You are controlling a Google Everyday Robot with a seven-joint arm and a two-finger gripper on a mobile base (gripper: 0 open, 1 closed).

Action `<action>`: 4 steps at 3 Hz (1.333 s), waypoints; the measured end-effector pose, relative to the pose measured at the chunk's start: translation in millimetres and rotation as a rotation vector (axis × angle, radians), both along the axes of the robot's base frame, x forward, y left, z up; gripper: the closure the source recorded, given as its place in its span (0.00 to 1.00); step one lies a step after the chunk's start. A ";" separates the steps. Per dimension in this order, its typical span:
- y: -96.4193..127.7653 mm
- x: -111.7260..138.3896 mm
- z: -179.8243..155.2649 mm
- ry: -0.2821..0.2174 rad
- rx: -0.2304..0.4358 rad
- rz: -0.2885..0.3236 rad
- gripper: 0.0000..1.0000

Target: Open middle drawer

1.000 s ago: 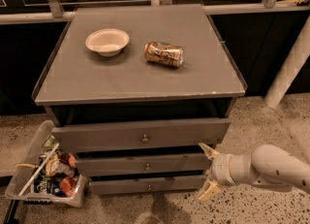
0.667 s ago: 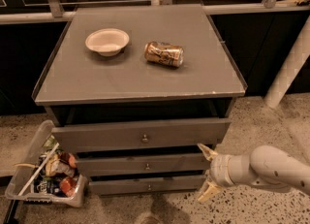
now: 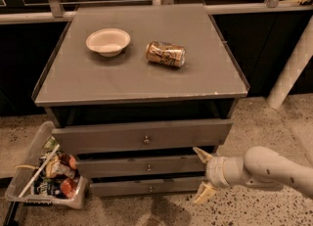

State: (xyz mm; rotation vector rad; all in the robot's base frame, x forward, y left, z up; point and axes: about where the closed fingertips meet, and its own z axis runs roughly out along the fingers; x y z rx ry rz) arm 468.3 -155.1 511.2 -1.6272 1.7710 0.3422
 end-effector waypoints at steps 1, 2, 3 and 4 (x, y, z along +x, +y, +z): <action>9.4 6.4 -24.5 0.024 0.018 0.022 0.00; 18.4 12.1 -46.9 0.048 0.023 0.041 0.00; 27.8 23.5 -59.9 0.039 0.026 0.057 0.00; 32.6 37.2 -67.6 0.022 0.060 0.067 0.00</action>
Offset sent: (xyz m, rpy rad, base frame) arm 0.0200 0.0263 -0.0728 0.0268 0.0732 0.0597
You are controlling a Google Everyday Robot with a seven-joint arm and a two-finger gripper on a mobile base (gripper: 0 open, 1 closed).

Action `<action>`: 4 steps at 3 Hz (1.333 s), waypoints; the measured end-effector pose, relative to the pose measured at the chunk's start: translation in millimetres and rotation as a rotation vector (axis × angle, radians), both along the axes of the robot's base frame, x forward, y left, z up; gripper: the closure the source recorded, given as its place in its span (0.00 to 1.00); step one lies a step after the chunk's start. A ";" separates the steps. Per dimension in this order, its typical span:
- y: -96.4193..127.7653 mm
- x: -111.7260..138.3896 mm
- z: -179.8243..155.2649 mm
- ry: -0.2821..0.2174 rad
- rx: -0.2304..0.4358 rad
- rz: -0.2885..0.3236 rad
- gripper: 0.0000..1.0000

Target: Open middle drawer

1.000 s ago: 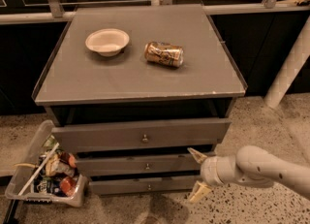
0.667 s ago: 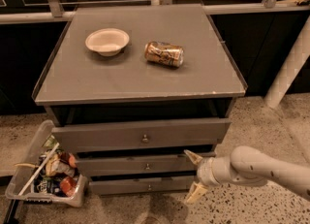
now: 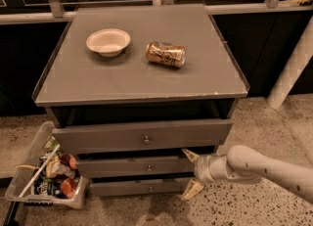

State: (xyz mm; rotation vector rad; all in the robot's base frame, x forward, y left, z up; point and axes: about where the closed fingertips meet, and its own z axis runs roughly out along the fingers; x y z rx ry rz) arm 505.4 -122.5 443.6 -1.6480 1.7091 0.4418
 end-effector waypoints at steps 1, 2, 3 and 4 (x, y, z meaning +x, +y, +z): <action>-0.5 13.1 -10.8 -0.013 0.030 -0.005 0.00; -2.7 26.0 -20.3 -0.028 0.040 -0.011 0.00; -14.8 53.1 -37.0 -0.051 0.023 -0.039 0.00; -14.9 53.5 -37.1 -0.051 0.023 -0.040 0.00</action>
Offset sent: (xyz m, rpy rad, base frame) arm 0.0442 -0.0103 -0.0310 0.0502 -0.0524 -0.0248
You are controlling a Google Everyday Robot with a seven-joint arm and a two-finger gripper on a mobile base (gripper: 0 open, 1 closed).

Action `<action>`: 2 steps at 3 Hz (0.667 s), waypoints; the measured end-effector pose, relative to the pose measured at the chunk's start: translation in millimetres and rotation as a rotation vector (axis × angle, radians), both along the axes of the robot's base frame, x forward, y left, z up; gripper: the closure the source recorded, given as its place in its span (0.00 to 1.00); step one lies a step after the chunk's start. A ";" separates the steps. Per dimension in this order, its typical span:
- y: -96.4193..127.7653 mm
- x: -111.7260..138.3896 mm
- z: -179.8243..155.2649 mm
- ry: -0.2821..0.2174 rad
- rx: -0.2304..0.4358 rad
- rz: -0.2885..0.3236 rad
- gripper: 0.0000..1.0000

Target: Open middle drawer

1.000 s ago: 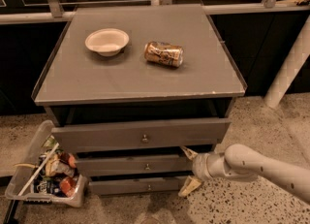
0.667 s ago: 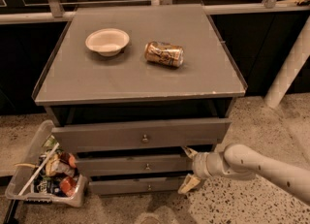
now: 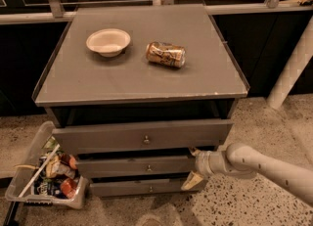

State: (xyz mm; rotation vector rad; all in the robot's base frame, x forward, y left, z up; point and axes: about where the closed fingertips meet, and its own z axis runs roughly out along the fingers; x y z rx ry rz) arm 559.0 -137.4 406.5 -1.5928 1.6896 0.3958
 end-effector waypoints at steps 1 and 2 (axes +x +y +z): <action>0.0 0.0 0.0 0.000 0.000 0.000 0.18; 0.1 0.0 0.0 0.000 0.000 0.000 0.41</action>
Offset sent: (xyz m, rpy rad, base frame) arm 0.0000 0.0000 0.0000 0.0000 0.0000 0.0000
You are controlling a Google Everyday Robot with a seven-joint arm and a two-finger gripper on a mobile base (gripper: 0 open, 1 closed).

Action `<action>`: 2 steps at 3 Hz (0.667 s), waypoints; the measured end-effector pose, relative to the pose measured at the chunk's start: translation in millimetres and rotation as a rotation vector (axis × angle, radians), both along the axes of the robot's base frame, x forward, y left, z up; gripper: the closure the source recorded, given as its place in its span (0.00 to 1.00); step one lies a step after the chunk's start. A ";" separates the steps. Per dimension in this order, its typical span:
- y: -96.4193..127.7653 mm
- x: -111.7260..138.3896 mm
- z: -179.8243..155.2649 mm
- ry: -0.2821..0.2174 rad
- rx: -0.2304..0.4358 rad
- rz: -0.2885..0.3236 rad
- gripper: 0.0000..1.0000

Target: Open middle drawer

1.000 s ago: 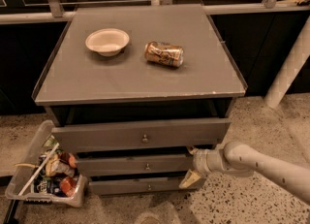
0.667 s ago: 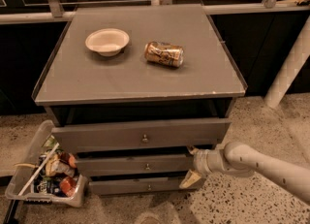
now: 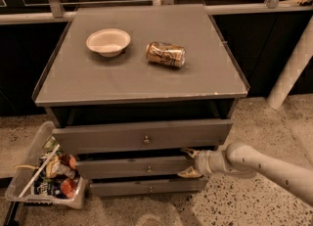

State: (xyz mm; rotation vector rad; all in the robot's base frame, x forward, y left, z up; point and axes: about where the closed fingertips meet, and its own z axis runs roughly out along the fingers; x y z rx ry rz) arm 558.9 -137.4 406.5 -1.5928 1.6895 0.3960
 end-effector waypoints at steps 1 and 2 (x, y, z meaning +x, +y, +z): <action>14.1 -1.4 5.0 0.003 0.011 0.055 0.65; 19.6 -14.5 3.6 0.029 0.037 0.077 0.87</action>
Offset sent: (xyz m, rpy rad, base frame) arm -0.0982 0.0009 -0.0092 0.1342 0.1535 0.0922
